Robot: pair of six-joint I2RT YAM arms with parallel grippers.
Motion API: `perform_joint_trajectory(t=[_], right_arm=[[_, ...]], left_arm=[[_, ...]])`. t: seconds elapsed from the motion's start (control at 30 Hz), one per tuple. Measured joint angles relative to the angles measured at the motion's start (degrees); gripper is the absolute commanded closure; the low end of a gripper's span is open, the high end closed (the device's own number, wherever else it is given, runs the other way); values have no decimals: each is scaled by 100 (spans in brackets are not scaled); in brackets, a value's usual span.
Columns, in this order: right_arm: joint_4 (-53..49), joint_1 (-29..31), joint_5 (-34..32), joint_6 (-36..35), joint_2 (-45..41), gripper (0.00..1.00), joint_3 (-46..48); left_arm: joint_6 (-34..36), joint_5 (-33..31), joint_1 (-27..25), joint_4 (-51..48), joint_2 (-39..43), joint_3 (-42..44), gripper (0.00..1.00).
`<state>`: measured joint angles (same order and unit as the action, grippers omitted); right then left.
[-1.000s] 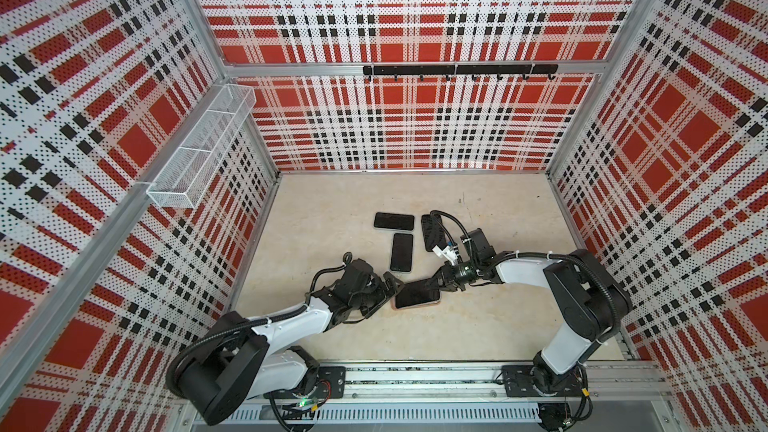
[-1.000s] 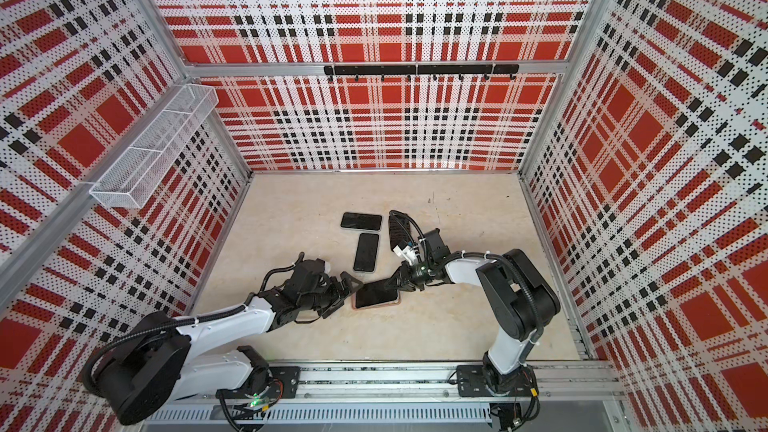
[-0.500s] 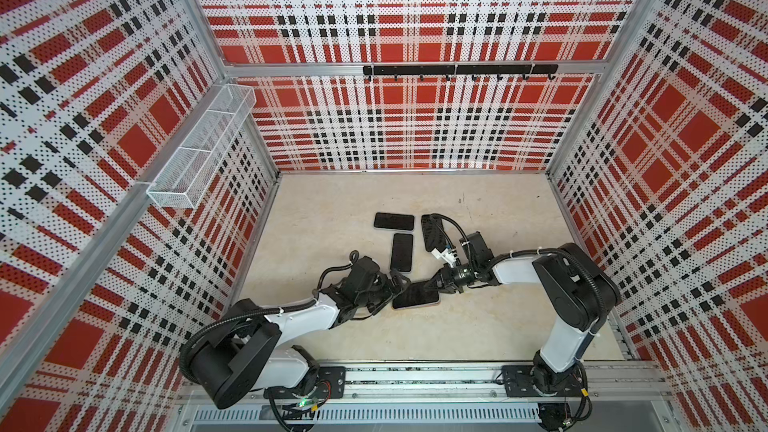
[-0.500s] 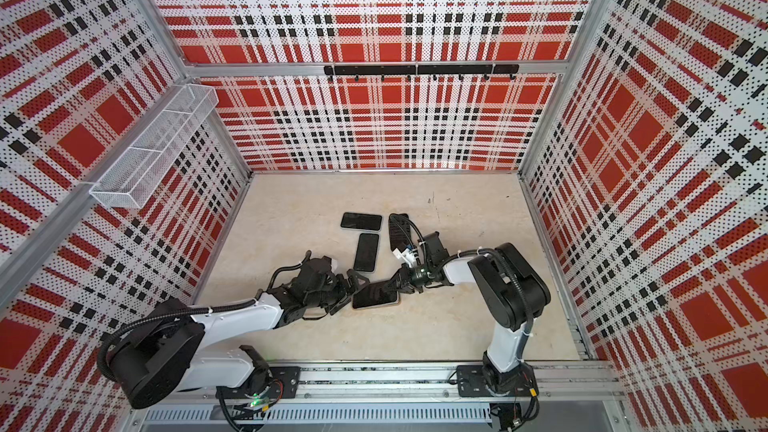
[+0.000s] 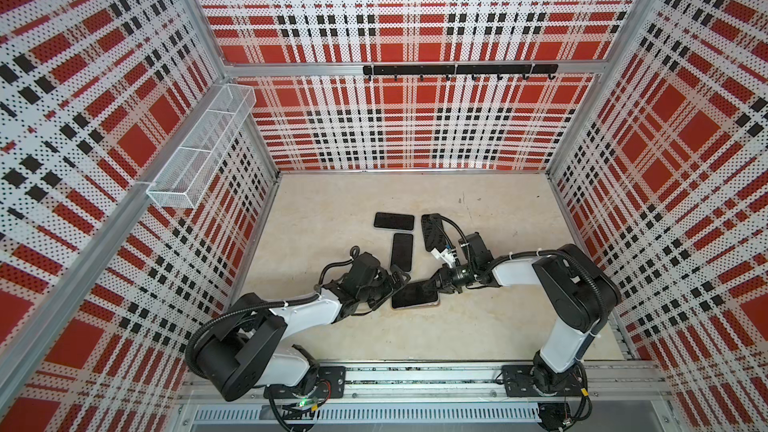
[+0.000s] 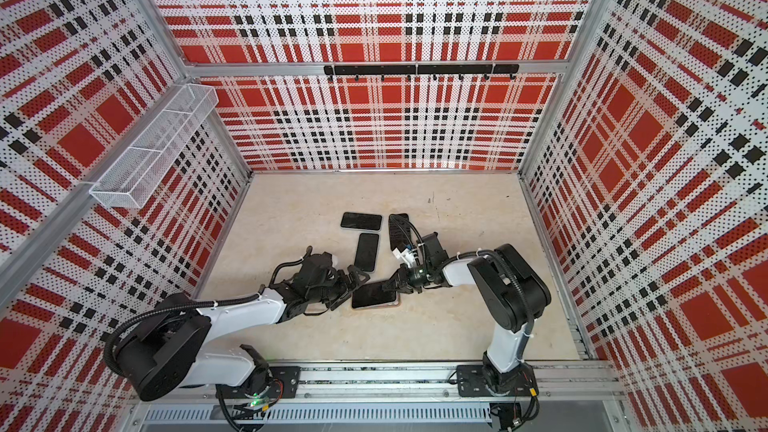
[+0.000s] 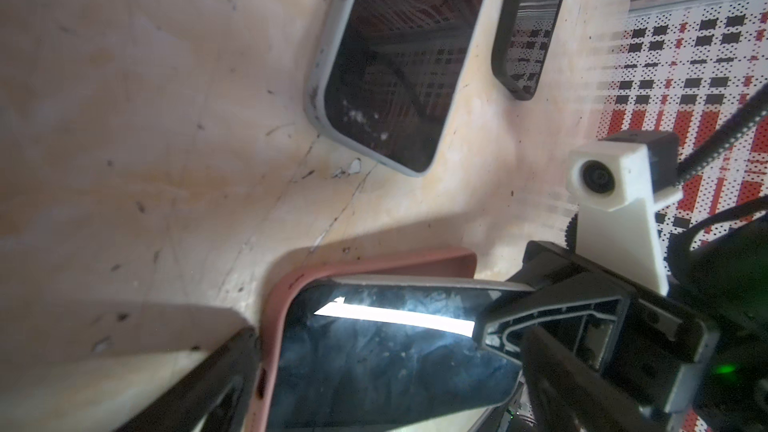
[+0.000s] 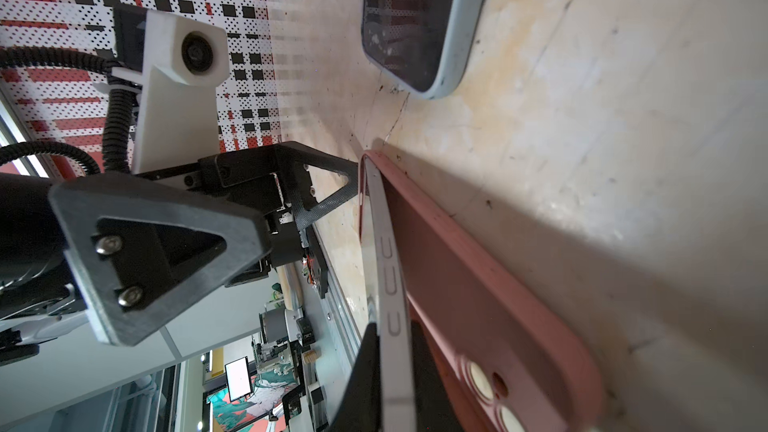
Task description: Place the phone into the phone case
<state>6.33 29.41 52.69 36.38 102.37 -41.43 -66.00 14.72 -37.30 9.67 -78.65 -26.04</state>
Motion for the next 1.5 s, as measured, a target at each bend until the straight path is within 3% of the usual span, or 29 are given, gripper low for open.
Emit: perform_joint_trajectory(t=[0.33, 0.63, 0.97, 1.37, 1.5], right_arm=[[13, 103, -334, 22, 37, 84, -72], [-254, 474, -1781, 4, -411, 65, 48], [-1572, 542, -3296, -492, -1182, 46, -35], [-2970, 540, -4308, -1014, -1904, 43, -634], [-3161, 540, -4444, -1029, -2256, 48, -590]], left_arm=[[35, -22, 50, -22, 28, 4, 0], [4, 22, 59, -11, 127, 79, 0], [-103, 2, 57, 20, 446, 243, 0], [-149, -28, 55, 20, 645, 380, 4], [-103, -22, 2, 17, 636, 378, 8]])
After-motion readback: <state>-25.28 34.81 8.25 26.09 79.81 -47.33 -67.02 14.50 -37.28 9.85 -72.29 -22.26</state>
